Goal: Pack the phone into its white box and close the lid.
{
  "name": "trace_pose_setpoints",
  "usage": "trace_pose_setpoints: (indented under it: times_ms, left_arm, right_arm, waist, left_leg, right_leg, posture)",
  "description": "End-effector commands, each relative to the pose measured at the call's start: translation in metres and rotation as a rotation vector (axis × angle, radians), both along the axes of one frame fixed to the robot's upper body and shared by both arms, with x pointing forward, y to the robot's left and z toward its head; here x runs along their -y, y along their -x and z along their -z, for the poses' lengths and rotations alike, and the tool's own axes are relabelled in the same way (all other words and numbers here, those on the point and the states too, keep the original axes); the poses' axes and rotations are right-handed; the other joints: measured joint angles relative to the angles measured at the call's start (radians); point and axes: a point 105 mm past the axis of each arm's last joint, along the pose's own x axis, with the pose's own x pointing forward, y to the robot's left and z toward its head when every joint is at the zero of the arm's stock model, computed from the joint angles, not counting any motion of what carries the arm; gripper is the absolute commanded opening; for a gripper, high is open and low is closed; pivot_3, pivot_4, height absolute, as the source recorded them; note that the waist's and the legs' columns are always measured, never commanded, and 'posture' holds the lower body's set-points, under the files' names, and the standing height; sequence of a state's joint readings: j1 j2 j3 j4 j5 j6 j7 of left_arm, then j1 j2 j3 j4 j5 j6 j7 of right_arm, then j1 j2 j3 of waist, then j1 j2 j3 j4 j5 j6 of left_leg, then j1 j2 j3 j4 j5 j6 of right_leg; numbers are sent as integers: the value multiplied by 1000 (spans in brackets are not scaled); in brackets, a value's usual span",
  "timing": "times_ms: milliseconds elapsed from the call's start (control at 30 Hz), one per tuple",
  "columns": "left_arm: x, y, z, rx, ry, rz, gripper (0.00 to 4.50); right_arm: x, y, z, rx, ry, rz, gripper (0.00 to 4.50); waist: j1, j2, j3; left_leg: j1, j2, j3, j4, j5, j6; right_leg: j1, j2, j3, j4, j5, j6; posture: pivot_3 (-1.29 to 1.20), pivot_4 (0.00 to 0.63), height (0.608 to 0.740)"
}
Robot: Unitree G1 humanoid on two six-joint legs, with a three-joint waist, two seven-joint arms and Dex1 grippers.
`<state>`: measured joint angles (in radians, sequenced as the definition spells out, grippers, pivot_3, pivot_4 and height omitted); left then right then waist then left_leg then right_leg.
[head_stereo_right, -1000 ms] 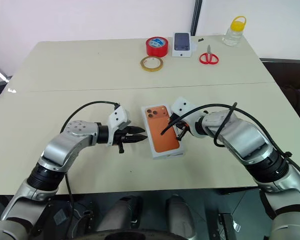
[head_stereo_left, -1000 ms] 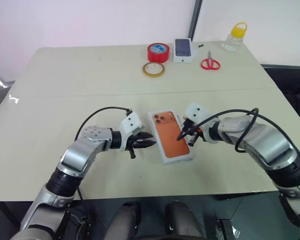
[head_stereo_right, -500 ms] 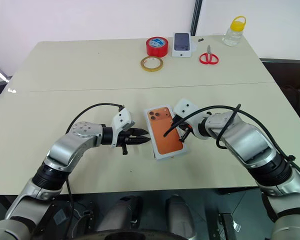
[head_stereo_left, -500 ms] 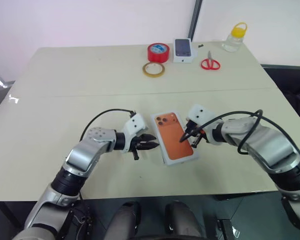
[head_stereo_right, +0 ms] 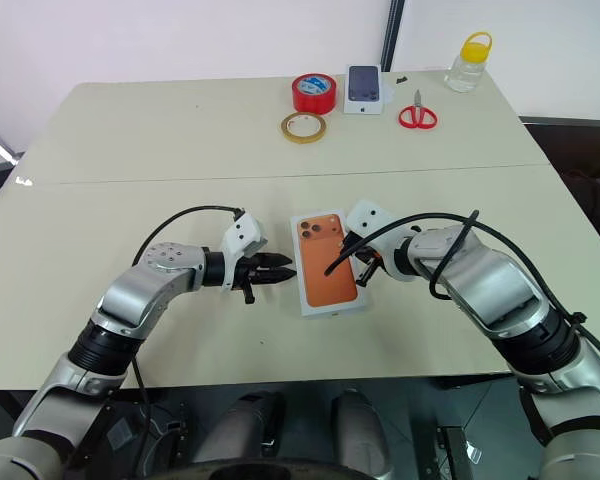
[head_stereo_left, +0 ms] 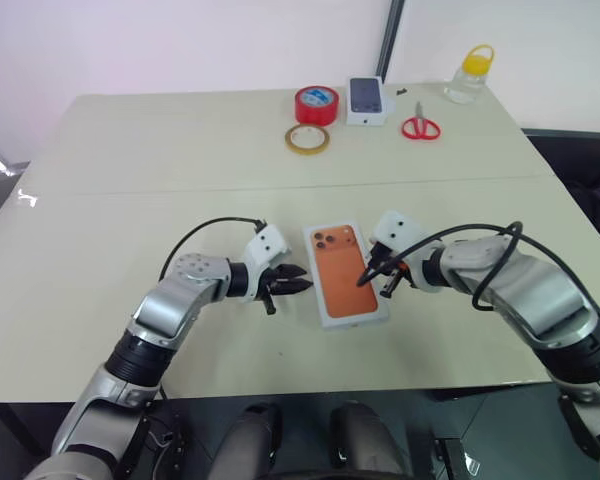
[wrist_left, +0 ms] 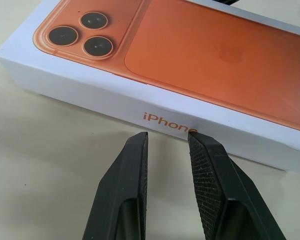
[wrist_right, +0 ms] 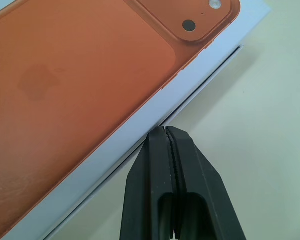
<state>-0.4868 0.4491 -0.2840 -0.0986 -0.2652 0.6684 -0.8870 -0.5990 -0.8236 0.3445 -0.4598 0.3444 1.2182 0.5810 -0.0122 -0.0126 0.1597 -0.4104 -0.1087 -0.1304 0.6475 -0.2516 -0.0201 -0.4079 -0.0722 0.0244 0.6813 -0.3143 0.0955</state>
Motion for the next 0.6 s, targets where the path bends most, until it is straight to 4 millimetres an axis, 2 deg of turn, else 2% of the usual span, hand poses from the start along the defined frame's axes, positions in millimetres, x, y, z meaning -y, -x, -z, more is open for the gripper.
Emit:
trace_pose_setpoints:
  times_ms: [33,600]
  left_arm:
    - [8,-3,-20,80,45,18,1316]
    - [15,-1,-21,85,54,30,1316]
  right_arm:
    - [-10,4,-5,19,-21,-57,32]
    - [-1,3,4,3,-9,-28,32]
  waist:
    - [0,0,0]
    - [0,0,0]
  left_leg:
    - [0,0,0,0,0,0]
    - [0,0,0,0,0,0]
  right_leg:
    - [0,0,0,0,0,0]
    - [0,0,0,0,0,0]
  posture:
    - [0,150,740]
    - [0,150,740]
